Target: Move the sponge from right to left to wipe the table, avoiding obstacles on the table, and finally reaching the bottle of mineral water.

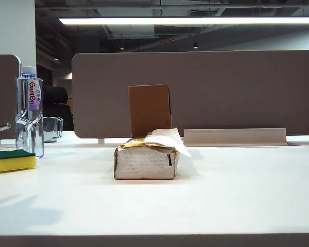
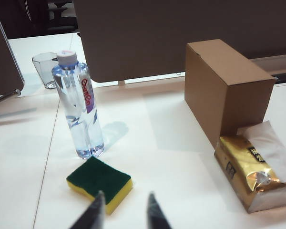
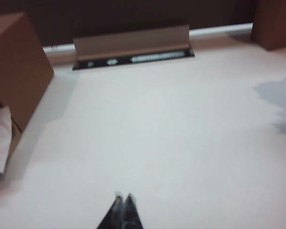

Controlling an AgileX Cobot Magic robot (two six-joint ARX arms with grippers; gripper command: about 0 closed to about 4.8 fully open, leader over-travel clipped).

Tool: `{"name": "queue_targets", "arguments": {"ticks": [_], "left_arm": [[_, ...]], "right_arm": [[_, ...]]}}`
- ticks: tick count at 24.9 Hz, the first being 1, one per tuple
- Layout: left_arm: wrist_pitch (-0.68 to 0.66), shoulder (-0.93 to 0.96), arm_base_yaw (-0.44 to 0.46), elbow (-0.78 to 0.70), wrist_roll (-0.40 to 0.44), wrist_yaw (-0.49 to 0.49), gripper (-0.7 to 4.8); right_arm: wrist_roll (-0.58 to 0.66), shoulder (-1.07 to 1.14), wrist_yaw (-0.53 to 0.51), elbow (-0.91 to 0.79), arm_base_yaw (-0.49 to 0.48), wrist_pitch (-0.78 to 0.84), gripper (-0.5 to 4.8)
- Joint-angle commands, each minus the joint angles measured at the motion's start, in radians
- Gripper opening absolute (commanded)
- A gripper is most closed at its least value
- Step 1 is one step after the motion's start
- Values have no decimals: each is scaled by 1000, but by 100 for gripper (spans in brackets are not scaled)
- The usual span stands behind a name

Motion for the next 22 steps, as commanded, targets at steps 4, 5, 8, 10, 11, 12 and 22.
{"name": "queue_targets", "arguments": {"ticks": [4,5,8,10,11,12,22], "left_arm": [[24,-106,0,-97,-22,0,106],[24,-119,0,-107,-22,0,96],[26,-163,0,-144,-23,0,52],[48,-204,0,-187,-23,1,47],[67,-220,0,-204,-23,1,47],[100,-248,0,-233,-23,1,46],[208,-286,1,-374,-48,4,-6]], "right_arm": [[38,-1,2,5,0,84,-5],[45,-1,2,5,0,95,-5],[51,0,2,5,0,123,-5],[51,0,2,4,0,136,-5],[51,0,2,4,0,140,-5],[51,-1,-5,-4,0,160,-5],[53,-6,-77,-236,1,408,-5]]}}
